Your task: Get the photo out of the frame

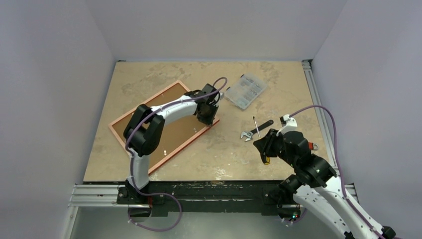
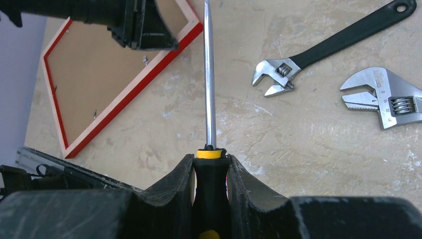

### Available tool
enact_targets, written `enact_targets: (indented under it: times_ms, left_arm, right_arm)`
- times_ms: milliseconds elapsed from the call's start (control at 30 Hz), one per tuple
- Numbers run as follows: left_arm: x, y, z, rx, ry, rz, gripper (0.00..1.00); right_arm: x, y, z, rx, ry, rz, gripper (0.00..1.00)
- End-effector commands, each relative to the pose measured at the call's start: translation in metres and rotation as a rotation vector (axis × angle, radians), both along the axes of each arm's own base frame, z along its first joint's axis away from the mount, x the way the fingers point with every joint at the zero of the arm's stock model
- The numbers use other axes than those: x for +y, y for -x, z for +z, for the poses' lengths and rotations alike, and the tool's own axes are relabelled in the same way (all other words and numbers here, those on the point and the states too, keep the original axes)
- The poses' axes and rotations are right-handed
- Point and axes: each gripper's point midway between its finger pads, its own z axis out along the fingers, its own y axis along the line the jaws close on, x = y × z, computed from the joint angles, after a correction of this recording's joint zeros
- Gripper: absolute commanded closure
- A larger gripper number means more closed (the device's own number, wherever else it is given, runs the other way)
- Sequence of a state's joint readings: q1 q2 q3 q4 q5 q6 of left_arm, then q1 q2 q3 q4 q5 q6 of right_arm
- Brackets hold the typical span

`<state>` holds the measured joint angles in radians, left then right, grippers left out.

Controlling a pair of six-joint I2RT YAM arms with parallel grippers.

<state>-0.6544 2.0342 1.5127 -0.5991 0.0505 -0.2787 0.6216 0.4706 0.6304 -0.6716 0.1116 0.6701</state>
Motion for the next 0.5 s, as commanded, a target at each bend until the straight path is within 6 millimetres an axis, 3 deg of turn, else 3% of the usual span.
enact_targets:
  times_ms: [0, 133, 300, 400, 467]
  left_arm:
    - [0.032, 0.055, 0.005, 0.126, -0.023, 0.082, 0.94]
    - [0.045, 0.090, 0.004, 0.148, 0.032, 0.087, 0.94]
    - [0.045, 0.113, 0.006, 0.128, 0.043, 0.045, 0.93]
    - [0.040, 0.117, 0.015, 0.107, 0.069, 0.040, 0.84]
    - [0.032, 0.120, 0.026, 0.086, 0.142, 0.048, 0.71]
  right_arm:
    - [0.009, -0.007, 0.006, -0.032, -0.038, 0.011, 1.00]
    - [0.014, -0.007, -0.004, 0.013, -0.016, 0.036, 1.00]
    - [0.017, -0.013, -0.013, 0.023, 0.014, 0.045, 1.00]
    - [0.025, -0.014, -0.017, 0.042, 0.010, 0.075, 1.00]
    - [0.029, -0.015, -0.020, 0.054, 0.010, 0.089, 1.00]
